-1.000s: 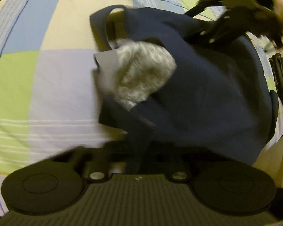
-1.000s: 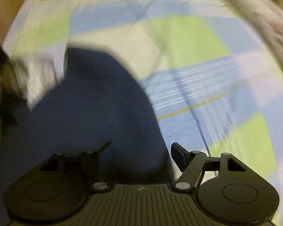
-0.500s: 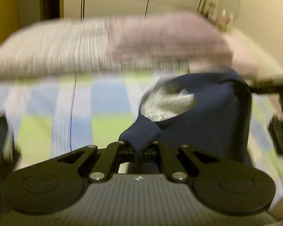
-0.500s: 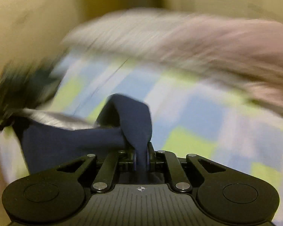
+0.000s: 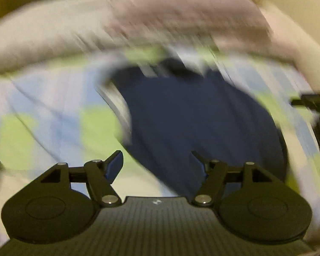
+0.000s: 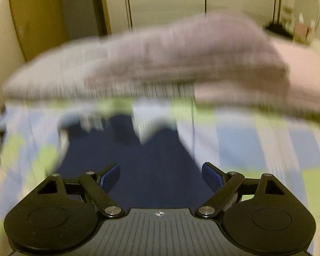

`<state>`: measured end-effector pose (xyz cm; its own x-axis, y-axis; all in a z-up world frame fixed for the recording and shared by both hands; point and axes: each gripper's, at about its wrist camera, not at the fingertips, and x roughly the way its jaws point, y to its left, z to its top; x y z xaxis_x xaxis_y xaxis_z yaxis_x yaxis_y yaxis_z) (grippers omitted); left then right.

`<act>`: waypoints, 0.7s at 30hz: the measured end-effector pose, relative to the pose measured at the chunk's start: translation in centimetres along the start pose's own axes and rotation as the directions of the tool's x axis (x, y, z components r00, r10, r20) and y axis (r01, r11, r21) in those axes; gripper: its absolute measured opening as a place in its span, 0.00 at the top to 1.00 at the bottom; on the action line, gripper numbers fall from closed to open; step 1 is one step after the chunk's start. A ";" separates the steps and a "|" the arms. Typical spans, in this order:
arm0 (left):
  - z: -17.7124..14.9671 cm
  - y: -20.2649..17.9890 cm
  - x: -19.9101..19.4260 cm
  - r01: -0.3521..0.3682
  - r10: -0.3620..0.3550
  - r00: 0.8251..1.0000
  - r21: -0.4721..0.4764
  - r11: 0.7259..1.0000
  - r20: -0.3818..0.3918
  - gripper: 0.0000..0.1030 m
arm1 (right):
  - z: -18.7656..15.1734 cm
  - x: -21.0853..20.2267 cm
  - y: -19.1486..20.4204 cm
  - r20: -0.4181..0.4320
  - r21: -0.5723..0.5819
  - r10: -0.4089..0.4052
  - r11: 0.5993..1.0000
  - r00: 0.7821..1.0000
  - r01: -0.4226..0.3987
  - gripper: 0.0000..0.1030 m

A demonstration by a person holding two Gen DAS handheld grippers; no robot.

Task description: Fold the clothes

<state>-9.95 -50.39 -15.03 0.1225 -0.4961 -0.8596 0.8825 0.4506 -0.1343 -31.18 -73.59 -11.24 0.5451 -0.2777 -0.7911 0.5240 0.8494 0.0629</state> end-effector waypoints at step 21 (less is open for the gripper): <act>-8.0 -16.1 8.5 0.263 -0.131 0.960 0.630 0.731 -0.248 0.96 | -11.6 6.4 -11.1 -0.200 -0.053 -0.050 0.998 0.979 0.040 0.16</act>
